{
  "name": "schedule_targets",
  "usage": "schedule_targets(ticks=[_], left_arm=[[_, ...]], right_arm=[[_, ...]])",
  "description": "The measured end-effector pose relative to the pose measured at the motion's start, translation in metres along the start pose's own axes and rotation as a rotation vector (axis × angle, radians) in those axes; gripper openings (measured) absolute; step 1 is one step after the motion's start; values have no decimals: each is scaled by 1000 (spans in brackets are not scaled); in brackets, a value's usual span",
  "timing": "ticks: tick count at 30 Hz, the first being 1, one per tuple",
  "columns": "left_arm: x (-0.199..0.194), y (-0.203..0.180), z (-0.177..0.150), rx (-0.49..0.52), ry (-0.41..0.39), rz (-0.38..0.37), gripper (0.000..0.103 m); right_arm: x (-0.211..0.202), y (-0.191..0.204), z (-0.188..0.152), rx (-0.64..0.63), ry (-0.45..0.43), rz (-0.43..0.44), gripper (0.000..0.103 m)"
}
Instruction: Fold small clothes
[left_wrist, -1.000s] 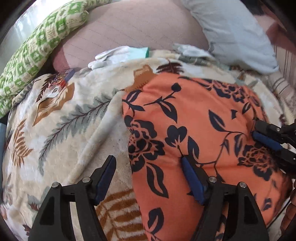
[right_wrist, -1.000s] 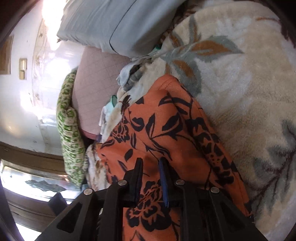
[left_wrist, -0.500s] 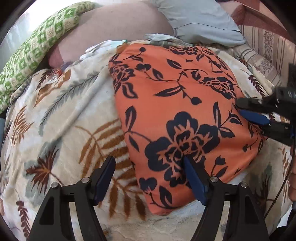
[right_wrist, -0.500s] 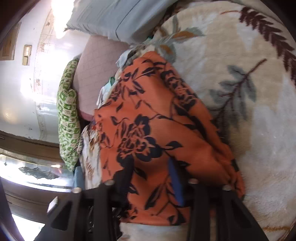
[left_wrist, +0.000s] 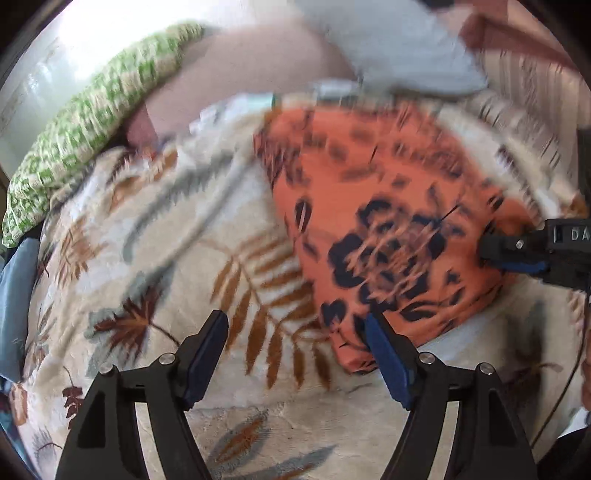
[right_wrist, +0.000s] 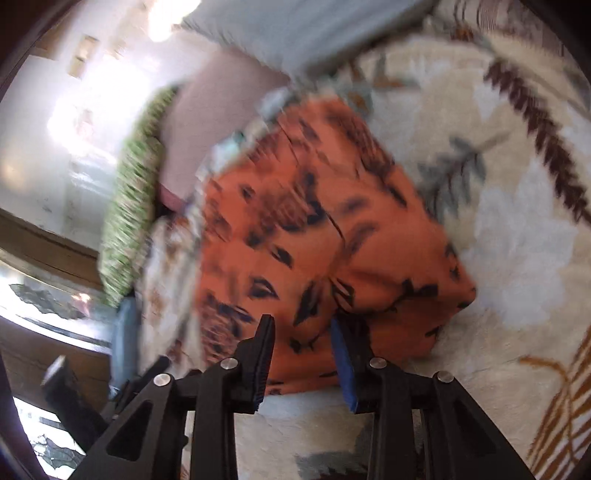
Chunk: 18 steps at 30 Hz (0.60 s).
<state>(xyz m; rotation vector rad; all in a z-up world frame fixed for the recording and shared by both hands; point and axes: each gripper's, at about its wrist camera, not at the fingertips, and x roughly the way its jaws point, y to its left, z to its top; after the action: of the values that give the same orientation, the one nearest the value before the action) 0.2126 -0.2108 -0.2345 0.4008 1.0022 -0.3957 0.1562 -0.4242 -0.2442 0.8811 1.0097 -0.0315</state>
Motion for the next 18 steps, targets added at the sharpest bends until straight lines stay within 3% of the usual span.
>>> schedule_targets(ticks=[3,6,8,10,12,14,18], left_arm=[[-6,10,6,-34,0,-37,77],[-35,27,32,-96,-78,-118,77],[-44,29,59,-103,-122,-112,80],[-34,19,82,-67,-137,-69,80],[-5,2,99,9,-88,-14,80],[35,-6,102,45,18,38,80],[53,5,96,-77,30,-35,82]], right_arm=[[7,-2,4,31,24,-12,32],[-20,11,11,-36,-82,62,33],[-30,13,20,-24,-137,155,34],[-24,11,28,10,-146,194,33],[-5,7,35,61,-117,194,33],[18,-6,41,132,-58,171,34],[26,-24,48,228,-10,245,31]])
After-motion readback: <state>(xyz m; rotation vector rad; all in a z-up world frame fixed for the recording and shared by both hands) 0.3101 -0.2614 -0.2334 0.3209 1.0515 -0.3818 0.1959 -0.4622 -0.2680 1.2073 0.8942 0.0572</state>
